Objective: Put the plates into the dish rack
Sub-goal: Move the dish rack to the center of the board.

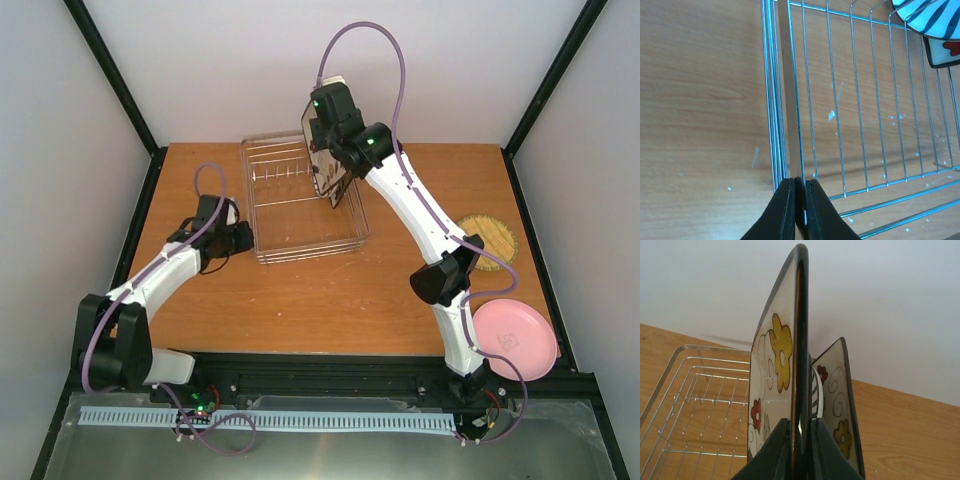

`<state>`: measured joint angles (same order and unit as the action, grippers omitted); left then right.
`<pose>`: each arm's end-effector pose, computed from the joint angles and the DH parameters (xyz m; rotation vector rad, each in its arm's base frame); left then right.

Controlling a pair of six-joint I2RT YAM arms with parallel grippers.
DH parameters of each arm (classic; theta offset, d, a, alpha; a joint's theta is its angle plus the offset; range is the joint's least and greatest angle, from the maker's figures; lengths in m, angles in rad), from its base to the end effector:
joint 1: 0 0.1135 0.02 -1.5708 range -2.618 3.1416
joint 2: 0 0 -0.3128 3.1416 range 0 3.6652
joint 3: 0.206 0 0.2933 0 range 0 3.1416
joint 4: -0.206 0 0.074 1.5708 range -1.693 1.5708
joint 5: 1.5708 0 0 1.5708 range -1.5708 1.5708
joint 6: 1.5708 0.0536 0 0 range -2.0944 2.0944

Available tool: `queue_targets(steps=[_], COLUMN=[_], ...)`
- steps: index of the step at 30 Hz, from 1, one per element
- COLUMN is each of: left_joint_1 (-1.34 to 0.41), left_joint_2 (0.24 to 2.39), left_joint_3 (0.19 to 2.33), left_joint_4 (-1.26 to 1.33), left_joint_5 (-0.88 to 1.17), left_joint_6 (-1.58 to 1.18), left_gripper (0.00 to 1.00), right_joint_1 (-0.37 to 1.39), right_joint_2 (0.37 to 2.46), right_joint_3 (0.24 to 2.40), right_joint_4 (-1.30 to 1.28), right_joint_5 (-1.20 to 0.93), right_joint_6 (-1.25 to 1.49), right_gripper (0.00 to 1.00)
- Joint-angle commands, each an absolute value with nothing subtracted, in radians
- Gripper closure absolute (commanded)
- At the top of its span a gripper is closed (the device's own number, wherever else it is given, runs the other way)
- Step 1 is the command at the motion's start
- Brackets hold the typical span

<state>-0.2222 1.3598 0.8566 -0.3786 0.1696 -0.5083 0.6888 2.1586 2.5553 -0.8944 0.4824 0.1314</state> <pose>0.3058 -0.0784 0.2356 -0.2817 2.4925 -0.5204 0.4341 0.3252 0.4821 -0.2671 1.9897 0.0229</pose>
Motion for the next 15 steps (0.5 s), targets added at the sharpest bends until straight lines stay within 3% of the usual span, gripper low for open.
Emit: queue_targets(steps=[1,15], left_joint_1=[-0.311,-0.355], left_joint_2=[1.301,1.132], left_joint_3=[0.812,0.627], left_joint_4=[-0.503,-0.557], left_joint_5=[0.339,0.430], left_joint_6=[-0.560,-0.688], left_gripper=[0.99,0.99], right_joint_1=[0.687,0.675], right_joint_2=[2.086,2.086], right_joint_3=[2.586,2.577], right_joint_4=[-0.838,-1.013], right_joint_5=[0.479,0.422], right_joint_6=[0.168,0.188], right_gripper=[0.97,0.97])
